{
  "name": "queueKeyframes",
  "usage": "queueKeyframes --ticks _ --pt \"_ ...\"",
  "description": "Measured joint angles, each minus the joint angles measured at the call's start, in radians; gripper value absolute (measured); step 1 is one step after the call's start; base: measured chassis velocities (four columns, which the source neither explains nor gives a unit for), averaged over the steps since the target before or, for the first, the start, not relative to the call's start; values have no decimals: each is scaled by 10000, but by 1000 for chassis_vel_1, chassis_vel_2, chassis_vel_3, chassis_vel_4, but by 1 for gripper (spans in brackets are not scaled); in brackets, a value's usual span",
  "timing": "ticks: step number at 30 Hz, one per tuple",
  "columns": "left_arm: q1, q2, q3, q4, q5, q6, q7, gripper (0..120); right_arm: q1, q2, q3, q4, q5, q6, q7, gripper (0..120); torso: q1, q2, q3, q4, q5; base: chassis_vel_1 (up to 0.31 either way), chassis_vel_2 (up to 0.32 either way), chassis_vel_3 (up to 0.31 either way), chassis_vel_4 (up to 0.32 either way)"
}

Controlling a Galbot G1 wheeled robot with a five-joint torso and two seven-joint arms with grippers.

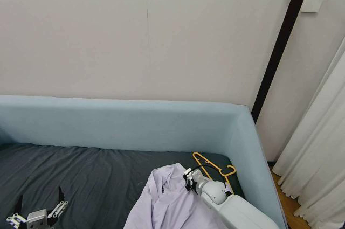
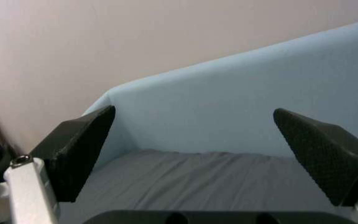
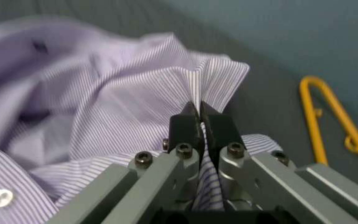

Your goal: Pick up the clothes from the sofa and hang them on the clothes hanger.

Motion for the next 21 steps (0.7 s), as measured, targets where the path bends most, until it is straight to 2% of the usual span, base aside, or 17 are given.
queueKeyframes --ticks 4,5,9,10,11,16,18,21 --pt "-27 90 25 22 -27 0 -2 100 -160 -521 293 1707 914 254 636 0 0 0 0 0 0 0 0 0 0" --pt "-27 90 25 22 -27 0 -2 100 -160 -521 293 1707 914 254 636 0 0 0 0 0 0 0 0 0 0" --pt "-65 175 110 29 -50 0 -10 100 -202 -1004 711 3573 1899 909 1298 0 0 0 -1 1 0 0 0 0 0" --pt "-102 224 194 40 -54 -1 -13 100 -3 -1250 1064 4744 2700 1202 1712 0 0 0 -1 0 0 0 0 0 0" --pt "-117 239 225 43 -54 -2 -13 100 149 -1297 1220 5078 2990 1331 1872 0 0 1 -1 0 -1 0 0 0 0" --pt "-148 277 332 40 -54 -2 -13 100 799 -1267 1690 5665 3743 1768 2316 0 0 0 -1 1 -1 0 0 0 0" --pt "-149 317 381 21 -55 -5 -14 100 1249 -1150 2042 6056 4285 1948 2887 0 1 0 0 3 0 0 0 0 0" --pt "-168 345 387 31 -58 -9 -13 100 1282 -1152 2162 6390 4513 1954 3232 0 1 0 -1 4 -1 0 0 0 0"
